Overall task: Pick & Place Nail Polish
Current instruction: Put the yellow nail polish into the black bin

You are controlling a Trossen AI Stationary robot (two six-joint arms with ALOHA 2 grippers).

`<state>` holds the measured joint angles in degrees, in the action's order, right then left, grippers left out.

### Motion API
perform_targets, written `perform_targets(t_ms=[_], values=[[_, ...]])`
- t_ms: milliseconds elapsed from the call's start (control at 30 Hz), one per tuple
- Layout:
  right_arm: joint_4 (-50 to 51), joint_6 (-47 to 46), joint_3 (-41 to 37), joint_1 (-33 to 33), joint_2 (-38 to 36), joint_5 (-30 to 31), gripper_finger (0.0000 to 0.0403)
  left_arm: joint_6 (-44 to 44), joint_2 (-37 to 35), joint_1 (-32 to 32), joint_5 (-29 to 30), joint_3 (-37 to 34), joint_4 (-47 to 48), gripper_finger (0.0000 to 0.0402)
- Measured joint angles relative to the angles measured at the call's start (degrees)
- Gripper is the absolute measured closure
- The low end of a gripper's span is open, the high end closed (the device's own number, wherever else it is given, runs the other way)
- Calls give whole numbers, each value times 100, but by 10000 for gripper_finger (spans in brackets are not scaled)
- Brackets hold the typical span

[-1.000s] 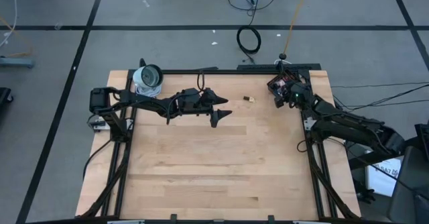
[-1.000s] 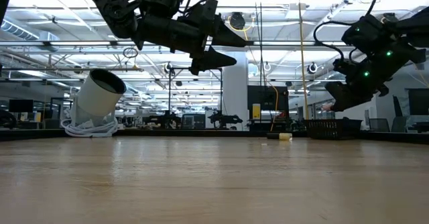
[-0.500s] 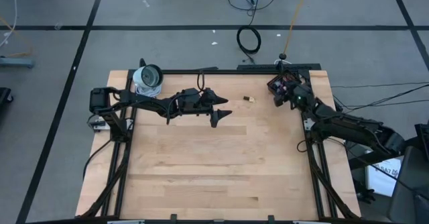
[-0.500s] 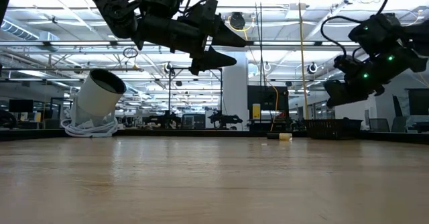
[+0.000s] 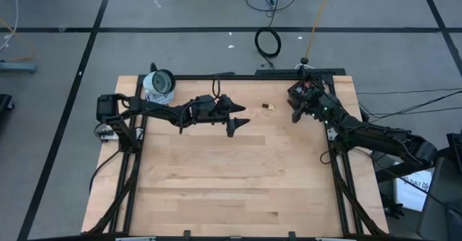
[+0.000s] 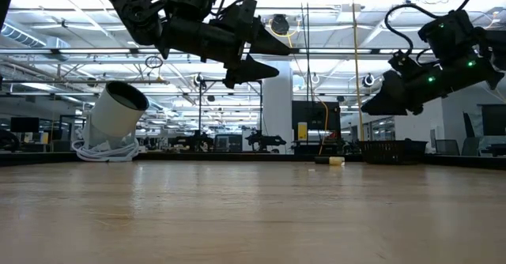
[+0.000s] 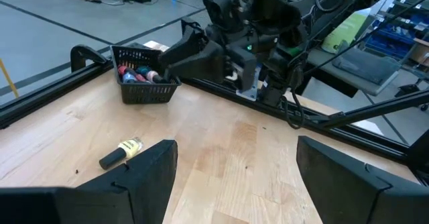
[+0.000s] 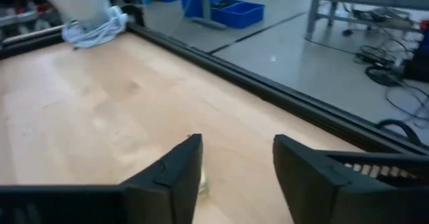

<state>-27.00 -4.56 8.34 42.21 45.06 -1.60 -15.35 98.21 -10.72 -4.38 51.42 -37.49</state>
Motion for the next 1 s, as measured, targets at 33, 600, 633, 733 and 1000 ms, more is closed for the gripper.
perform_targets(t_ms=[33,600,633,733,1000], values=[[-2,64,1,-80,0,-1,226,0,0,-2,-2,0,0,107],[-48,467,456,-1310,1014,-286,169,-2,0,0,-2,0,2,107],[-52,540,513,-1309,1219,-263,170,-2,0,-1,-2,0,2,107],[-60,799,677,-1281,1887,145,170,0,0,0,-2,0,2,107],[-59,1381,1351,-1073,3452,295,148,-2,0,0,-2,0,2,107]])
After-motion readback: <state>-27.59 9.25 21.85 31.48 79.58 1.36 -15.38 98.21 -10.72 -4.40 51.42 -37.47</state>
